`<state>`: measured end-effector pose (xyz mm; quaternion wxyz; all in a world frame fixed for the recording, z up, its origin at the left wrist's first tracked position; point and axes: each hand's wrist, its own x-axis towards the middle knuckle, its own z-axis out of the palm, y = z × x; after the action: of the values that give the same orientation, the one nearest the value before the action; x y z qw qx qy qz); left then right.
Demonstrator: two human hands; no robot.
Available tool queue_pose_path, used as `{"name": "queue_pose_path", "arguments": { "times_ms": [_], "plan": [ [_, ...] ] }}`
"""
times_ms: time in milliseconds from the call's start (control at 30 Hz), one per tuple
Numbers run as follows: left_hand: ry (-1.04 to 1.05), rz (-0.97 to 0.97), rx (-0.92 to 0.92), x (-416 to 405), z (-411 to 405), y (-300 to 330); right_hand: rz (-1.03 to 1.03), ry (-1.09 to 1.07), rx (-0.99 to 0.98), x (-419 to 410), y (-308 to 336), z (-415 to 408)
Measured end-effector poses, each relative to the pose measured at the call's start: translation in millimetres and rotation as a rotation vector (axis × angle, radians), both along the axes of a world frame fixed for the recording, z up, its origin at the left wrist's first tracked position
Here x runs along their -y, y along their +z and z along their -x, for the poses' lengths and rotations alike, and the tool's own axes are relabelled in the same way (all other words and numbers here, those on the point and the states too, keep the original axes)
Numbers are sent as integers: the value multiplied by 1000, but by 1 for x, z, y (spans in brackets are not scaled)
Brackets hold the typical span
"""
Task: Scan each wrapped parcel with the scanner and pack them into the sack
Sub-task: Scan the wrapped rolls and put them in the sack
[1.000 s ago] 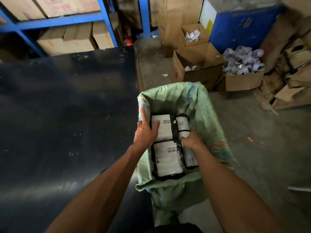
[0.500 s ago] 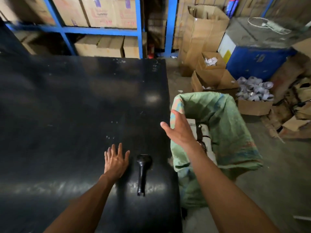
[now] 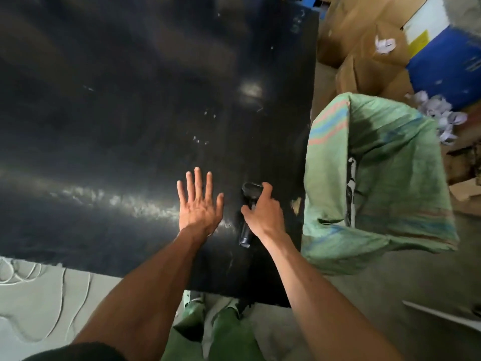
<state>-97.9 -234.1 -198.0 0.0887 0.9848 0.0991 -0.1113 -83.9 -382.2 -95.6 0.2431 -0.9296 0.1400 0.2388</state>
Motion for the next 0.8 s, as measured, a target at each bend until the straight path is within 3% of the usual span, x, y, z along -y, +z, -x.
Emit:
{"name": "queue_pose_path", "arguments": {
  "times_ms": [433,800],
  "plan": [
    [4,10,42,0,1,-6,136,-23,105,61,19,-111],
    [17,-8,64,0,0,-10,100,-74,66,87,5,-127]
  ]
}}
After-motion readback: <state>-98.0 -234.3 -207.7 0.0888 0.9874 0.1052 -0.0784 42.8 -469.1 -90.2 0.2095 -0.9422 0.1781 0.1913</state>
